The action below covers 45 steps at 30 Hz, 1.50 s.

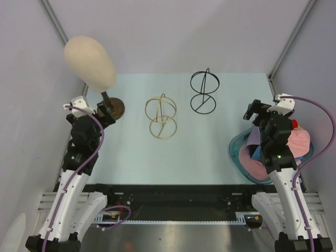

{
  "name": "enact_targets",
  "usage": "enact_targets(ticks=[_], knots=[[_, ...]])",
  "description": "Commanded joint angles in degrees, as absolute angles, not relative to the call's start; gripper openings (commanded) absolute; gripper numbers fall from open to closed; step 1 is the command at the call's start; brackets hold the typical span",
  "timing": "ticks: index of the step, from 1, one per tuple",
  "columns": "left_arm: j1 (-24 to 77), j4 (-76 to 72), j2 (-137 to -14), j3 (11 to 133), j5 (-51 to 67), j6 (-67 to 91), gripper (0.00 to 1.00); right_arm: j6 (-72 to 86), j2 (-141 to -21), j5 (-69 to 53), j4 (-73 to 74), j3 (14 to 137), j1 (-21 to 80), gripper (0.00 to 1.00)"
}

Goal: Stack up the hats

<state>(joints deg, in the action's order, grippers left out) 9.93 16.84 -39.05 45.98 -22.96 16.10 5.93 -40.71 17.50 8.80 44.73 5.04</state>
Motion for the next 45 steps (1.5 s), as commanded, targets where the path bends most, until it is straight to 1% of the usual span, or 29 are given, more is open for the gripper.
enact_targets(ticks=[1, 8, 10, 12, 17, 19, 23, 25, 26, 29, 34, 39, 42, 45], knots=[[9.76, 17.31, -40.25, 49.57, -24.61, 14.06, 1.0, 6.77, -38.5, 13.28, 6.15, 44.39, 4.48, 1.0], [9.76, 12.41, -40.17, 46.94, -23.91, 14.33, 1.0, 5.98, -40.25, 11.95, 13.09, 47.9, 0.89, 1.0], [9.76, 11.78, -40.78, 47.37, -20.94, 13.19, 1.0, 6.32, -40.6, 12.74, 14.32, 48.95, 0.44, 1.0], [9.76, 11.6, -42.53, 48.25, -18.65, 10.73, 1.0, 7.73, -41.74, 14.32, 17.83, 50.53, -2.28, 1.0], [10.11, 10.12, -46.31, 49.31, -14.95, 9.14, 1.0, 13.44, -45.78, 15.72, 29.14, 59.47, -10.27, 1.0], [11.42, 8.62, -47.46, 49.22, -13.98, 7.83, 1.0, 14.76, -46.49, 17.4, 32.42, 62.13, -13.44, 1.0], [17.47, 6.33, -52.19, 48.78, -15.11, 3.7, 1.0, 16.86, -46.85, 14.42, 38.56, 64.68, -15.82, 1.0], [19.41, 5.11, -53.78, 48.69, -15.38, 2.55, 1.0, 18.97, -46.85, 10.39, 41.99, 64.95, -16.0, 0.98], [20.82, 4.4, -54.31, 48.43, -14.95, 2.64, 1.0, 21.94, -46.76, 6.02, 42.97, 64.43, -16.0, 0.97], [22.67, 0.8, -55.11, 46.41, -13.89, 4.65, 1.0, 29.32, -45.45, 0.55, 45.52, 61.97, -15.04, 0.91], [23.29, 0.26, -54.67, 45.18, -13.36, 7.56, 1.0, 39.27, -39.3, 6.76, 48.68, 55.9, -9.76, 0.9], [23.29, 1.05, -54.05, 45.79, -14.94, 5.72, 1.0, 43.67, -39.55, 5.88, 50.01, 51.78, -7.74, 0.9], [23.29, 2.28, -53.7, 47.02, -15.38, 4.84, 1.0, 48.06, -39.38, 10.79, 50.62, 50.45, -5.46, 0.89], [23.29, 3.69, -53.17, 47.63, -15.64, 4.83, 1.0, 48.52, -39.55, 15.2, 52.21, 49.75, -3.7, 0.89]])
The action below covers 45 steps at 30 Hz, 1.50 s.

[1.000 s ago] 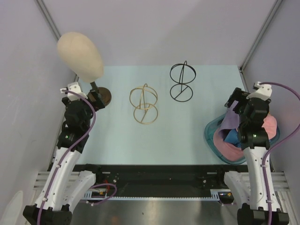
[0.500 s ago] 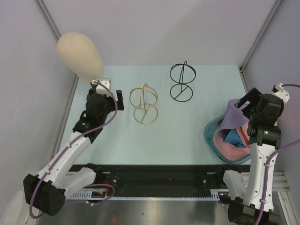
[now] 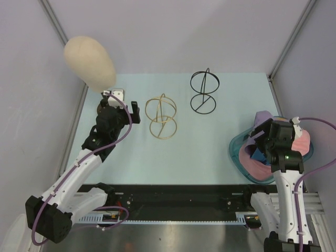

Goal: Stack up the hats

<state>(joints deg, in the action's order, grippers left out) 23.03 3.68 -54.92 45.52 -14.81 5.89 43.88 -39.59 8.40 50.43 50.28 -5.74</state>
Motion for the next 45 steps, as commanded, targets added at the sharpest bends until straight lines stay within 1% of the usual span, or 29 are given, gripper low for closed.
enact_targets(ticks=[1, 6, 11, 15, 20, 23, 25, 26, 27, 29, 30, 32, 33, 35, 36, 38, 39, 45], knots=[[23.29, 4.04, -53.0, 47.81, -15.64, 5.01, 1.0, 48.25, -39.55, 15.55, 51.68, 49.14, -3.6, 0.89], [23.29, 6.76, -52.03, 49.04, -14.86, 6.59, 1.0, 49.3, -38.67, 16.96, 45.1, 43.52, -3.69, 0.88], [23.29, 8.43, -50.89, 49.39, -15.29, 7.03, 1.0, 48.17, -39.73, 18.36, 40.35, 41.49, -4.22, 0.87], [23.29, 9.84, -50.63, 50.36, -15.82, 7.21, 1.0, 46.94, -39.81, 16.53, 34.64, 39.9, -6.5, 0.83], [23.29, 9.93, -50.97, 51.33, -15.91, 7.38, 1.0, 45.44, -40.87, 15.38, 32.87, 40.17, -8.78, 0.79], [23.29, 9.76, -51.68, 51.68, -15.91, 7.73, 1.0, 45.0, -41.39, 13.37, 30.15, 37.98, -10.62, 0.77], [23.29, 9.84, -52.03, 52.12, -15.82, 7.82, 1.0, 45.09, -41.84, 11.87, 27.69, 36.74, -11.33, 0.73], [23.29, 9.84, -52.03, 52.29, -15.73, 7.91, 1.0, 44.91, -42.18, 11.69, 26.99, 36.13, -11.6, 0.71], [23.29, 9.84, -52.21, 52.56, -15.82, 7.91, 1.0, 44.65, -42.19, 11.52, 25.94, 36.21, -11.78, 0.67], [23.29, 9.58, -52.21, 52.65, -15.82, 8.0, 1.0, 43.25, -42.01, 11.6, 25.23, 36.82, -11.95, 0.6], [23.29, 9.49, -52.12, 52.65, -15.91, 8.0, 1.0, 42.63, -41.84, 11.51, 25.14, 38.04, -12.13, 0.51], [23.29, 9.4, -52.21, 52.47, -16.17, 7.74, 1.0, 40.79, -41.75, 11.34, 25.22, 39.72, -12.22, 0.41], [23.29, 9.23, -52.38, 52.47, -16.17, 7.73, 1.0, 40.26, -41.57, 11.16, 25.4, 41.81, -12.22, 0.32], [23.29, 9.05, -52.38, 52.38, -16.26, 7.65, 1.0, 39.29, -41.75, 10.72, 25.84, 43.58, -12.22, 0.23], [23.29, 8.88, -52.56, 52.3, -16.26, 7.73, 1.0, 38.68, -41.84, 10.72, 26.19, 45.51, -12.22, 0.13], [23.29, 8.53, -52.65, 52.03, -16.26, 7.82, 1.0, 38.32, -41.84, 10.46, 26.72, 47.1, -12.22, 0.03], [23.29, 8.35, -52.73, 51.94, -16.26, 7.82, 1.0, 37.54, -41.75, 9.68, 26.72, 48.15, -12.22, 0.0], [23.29, 8.09, -53.17, 51.77, -16.26, 8.09, 1.0, 36.12, -41.74, 2.47, 18.46, 50.35, -12.3, 0.0]])
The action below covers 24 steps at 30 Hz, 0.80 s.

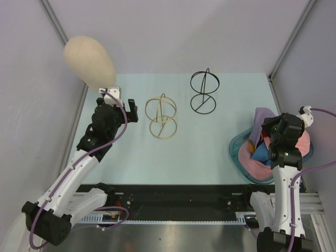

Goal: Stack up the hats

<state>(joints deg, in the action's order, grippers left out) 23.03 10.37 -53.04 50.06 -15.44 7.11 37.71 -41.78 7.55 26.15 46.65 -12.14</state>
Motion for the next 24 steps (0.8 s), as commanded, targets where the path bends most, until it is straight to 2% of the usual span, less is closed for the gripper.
enact_targets(ticks=[1, 13, 20, 24], knots=[[23.29, 8.35, -53.0, 51.77, -16.17, 8.17, 1.0, 36.12, -42.79, 1.76, 17.76, 51.75, -12.22, 0.0], [23.29, 9.49, -50.1, 50.01, -17.67, 8.17, 1.0, 32.7, -45.09, -1.76, 13.71, 61.26, -12.04, 0.0], [23.29, 9.06, -50.27, 49.92, -16.79, 8.61, 1.0, 29.8, -40.79, -1.14, 17.93, 62.4, -12.04, 0.0], [23.29, 8.44, -50.8, 50.19, -16.08, 8.61, 1.0, 26.82, -35.87, 3.42, 21.96, 65.03, -12.13, 0.0]])
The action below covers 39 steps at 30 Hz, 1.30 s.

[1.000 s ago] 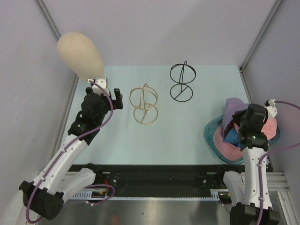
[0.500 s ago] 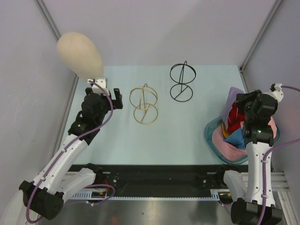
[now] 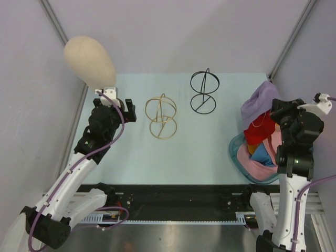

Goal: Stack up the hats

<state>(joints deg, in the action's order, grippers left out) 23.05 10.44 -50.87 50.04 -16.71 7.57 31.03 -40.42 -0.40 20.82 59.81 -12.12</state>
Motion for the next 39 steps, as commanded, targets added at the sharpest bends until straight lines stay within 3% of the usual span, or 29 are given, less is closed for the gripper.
enact_targets(ticks=[1, 11, 20, 39], knots=[[23.29, 8.35, -51.06, 50.19, -15.91, 8.7, 1.0, 26.02, -35.69, 3.95, 23.63, 66.08, -12.13, 0.0], [23.29, 8.17, -53.52, 51.68, -12.75, 10.55, 1.0, 22.94, -32.7, 8.61, 33.83, 73.56, -12.13, 0.0], [23.29, 8.53, -53.26, 51.59, -11.51, 11.43, 1.0, 24.53, -29.35, 8.35, 35.51, 70.48, -12.04, 0.0], [23.29, 10.63, -50.89, 50.71, -13.27, 10.81, 1.0, 23.55, -41.57, 3.08, 8.62, 63.19, -12.04, 0.0]])
